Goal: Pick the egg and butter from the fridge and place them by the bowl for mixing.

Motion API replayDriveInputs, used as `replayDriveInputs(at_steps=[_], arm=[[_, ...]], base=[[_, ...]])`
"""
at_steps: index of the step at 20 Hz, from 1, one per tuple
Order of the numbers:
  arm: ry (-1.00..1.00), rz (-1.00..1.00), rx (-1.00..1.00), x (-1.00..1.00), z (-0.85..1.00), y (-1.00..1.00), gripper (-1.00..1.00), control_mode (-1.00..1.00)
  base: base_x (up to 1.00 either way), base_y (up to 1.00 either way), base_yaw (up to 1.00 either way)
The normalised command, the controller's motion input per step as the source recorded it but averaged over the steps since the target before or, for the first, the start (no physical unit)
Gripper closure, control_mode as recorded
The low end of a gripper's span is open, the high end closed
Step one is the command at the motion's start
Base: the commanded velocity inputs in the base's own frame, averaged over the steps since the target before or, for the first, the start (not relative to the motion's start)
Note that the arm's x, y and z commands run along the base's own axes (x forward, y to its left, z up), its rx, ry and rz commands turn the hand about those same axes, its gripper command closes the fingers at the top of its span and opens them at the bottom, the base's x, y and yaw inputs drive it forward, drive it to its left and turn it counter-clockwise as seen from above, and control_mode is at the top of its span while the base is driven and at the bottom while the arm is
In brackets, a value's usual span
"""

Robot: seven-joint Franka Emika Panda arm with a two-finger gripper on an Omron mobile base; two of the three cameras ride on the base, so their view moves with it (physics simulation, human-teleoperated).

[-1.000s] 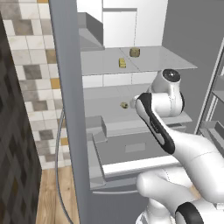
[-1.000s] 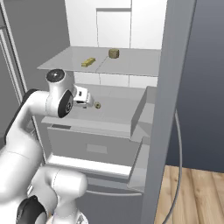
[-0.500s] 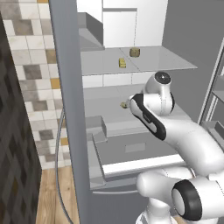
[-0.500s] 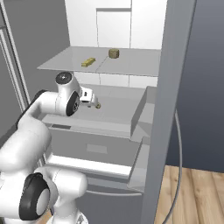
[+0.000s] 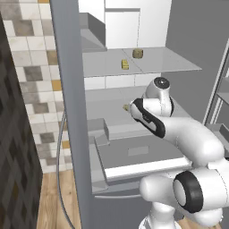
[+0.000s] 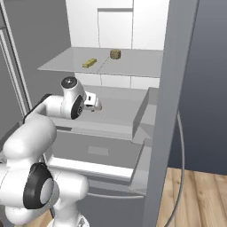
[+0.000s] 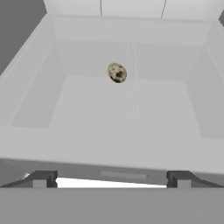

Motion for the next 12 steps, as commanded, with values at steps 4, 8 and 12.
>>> replayDriveInputs(at_steps=[4,8,12], arm=[[0.08,0.0,0.0,0.3,-0.04,-0.06,-1.0,-1.0],[0.12,0.0,0.0,0.32,0.0,-0.04,-1.0,-1.0],[0.12,0.0,0.0,0.29,-0.04,0.0,-1.0,-1.0]], base=[[0.0,0.0,0.0],[0.0,0.0,0.0],[0.0,0.0,0.0]])
